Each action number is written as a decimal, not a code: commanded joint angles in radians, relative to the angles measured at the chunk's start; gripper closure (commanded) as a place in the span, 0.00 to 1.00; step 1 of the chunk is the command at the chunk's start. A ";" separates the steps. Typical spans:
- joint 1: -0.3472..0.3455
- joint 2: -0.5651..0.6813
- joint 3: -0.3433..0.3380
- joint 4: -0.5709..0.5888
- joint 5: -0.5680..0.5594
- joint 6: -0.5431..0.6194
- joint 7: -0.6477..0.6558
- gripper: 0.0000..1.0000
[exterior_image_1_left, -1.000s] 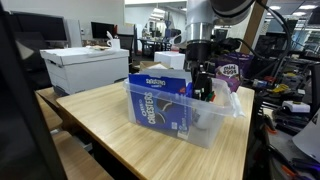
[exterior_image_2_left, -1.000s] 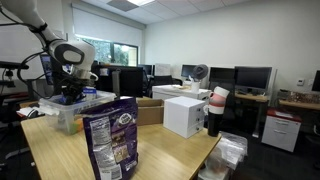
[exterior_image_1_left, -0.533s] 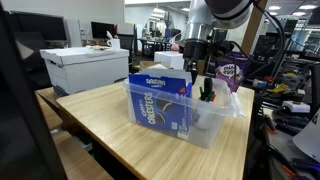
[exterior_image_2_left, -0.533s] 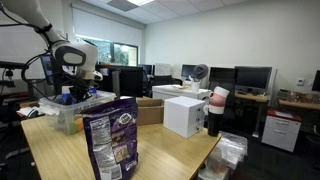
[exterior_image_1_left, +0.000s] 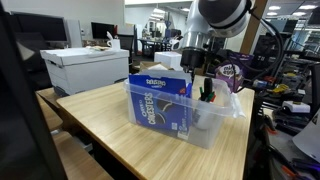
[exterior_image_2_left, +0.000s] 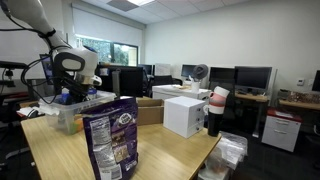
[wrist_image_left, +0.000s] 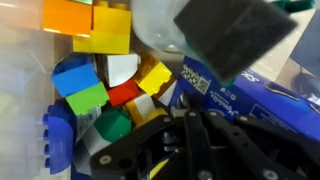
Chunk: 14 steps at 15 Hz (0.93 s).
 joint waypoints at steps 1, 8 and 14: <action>-0.006 0.024 0.032 -0.005 0.075 0.043 -0.035 0.97; 0.004 0.047 0.065 -0.028 0.006 0.042 -0.066 1.00; 0.011 0.064 0.083 -0.036 -0.197 0.035 -0.035 0.99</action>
